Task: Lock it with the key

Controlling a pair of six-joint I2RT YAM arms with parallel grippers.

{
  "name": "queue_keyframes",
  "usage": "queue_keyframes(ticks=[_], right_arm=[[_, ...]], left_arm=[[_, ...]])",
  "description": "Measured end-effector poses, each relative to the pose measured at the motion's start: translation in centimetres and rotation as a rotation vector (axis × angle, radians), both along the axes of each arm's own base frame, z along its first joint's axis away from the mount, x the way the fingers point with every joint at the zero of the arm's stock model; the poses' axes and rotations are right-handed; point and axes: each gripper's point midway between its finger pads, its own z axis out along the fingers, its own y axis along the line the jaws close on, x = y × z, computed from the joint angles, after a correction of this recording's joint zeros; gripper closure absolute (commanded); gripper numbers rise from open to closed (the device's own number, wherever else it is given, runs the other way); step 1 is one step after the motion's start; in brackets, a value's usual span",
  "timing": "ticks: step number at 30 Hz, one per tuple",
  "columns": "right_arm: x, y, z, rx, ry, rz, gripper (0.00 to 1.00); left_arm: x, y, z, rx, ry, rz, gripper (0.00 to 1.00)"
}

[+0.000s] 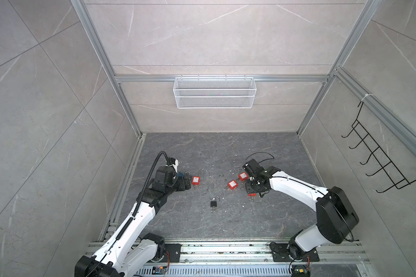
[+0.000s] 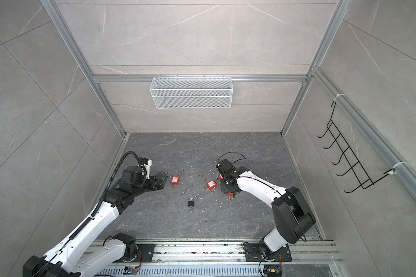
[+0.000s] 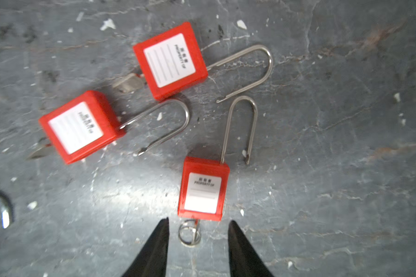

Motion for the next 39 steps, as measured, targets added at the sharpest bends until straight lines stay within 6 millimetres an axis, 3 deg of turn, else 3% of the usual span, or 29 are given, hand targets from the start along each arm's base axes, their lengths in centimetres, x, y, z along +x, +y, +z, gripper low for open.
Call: queue_keyframes(ticks=[7, 11, 15, 18, 25, 31, 39], right_arm=[[-1.3, 2.0, 5.2, 0.035, -0.074, 0.271, 0.60], [-1.9, 2.8, 7.2, 0.044, -0.106, 0.383, 0.54], [-1.5, 2.5, 8.0, 0.031, -0.109, 0.335, 0.42], [-1.3, 2.4, 6.5, 0.036, -0.066, 0.260, 0.38], [-1.2, -0.3, -0.6, 0.007, 0.102, 0.007, 0.32], [-0.5, -0.5, -2.9, 0.030, 0.130, -0.083, 0.33], [0.7, -0.6, -5.5, 0.058, 0.157, -0.143, 0.38]], left_arm=[[0.4, -1.7, 1.3, 0.048, -0.051, -0.148, 0.14], [0.0, -3.2, 1.9, 0.090, -0.096, -0.280, 0.14], [-0.1, -3.9, 2.6, 0.095, -0.128, -0.331, 0.14], [-0.1, -4.0, 2.7, 0.085, -0.128, -0.329, 0.14], [-1.3, -3.7, 2.0, 0.042, -0.124, -0.298, 0.14], [-2.3, -3.1, 1.1, 0.033, -0.113, -0.272, 0.14], [-2.0, -3.0, 0.6, 0.028, -0.093, -0.247, 0.14]])
